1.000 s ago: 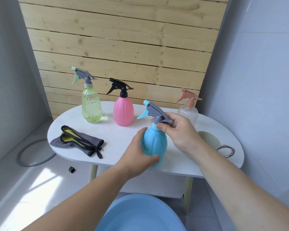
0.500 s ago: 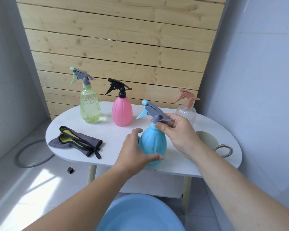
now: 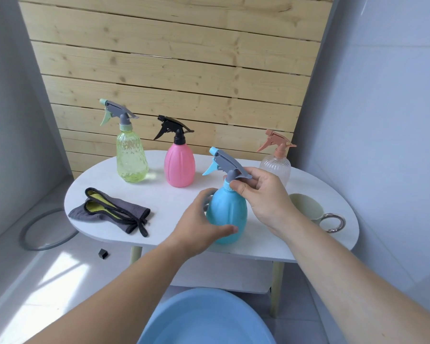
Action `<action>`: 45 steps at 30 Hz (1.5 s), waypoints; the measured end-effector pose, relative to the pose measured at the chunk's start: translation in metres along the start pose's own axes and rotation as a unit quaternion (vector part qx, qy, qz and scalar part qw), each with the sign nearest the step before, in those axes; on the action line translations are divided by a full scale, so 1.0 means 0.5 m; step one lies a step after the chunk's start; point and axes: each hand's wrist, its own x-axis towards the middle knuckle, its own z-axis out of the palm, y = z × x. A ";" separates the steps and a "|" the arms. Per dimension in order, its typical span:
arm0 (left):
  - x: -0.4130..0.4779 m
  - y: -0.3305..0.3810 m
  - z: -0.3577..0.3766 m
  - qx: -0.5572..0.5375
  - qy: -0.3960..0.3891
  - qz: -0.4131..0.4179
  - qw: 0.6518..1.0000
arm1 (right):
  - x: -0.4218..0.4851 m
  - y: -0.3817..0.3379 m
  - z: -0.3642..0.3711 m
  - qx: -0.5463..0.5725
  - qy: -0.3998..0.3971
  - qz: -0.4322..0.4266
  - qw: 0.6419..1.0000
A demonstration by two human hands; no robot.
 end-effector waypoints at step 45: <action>0.000 -0.003 0.007 0.028 0.018 0.012 0.999 | -0.011 0.009 -0.004 -0.020 0.021 -0.004 1.000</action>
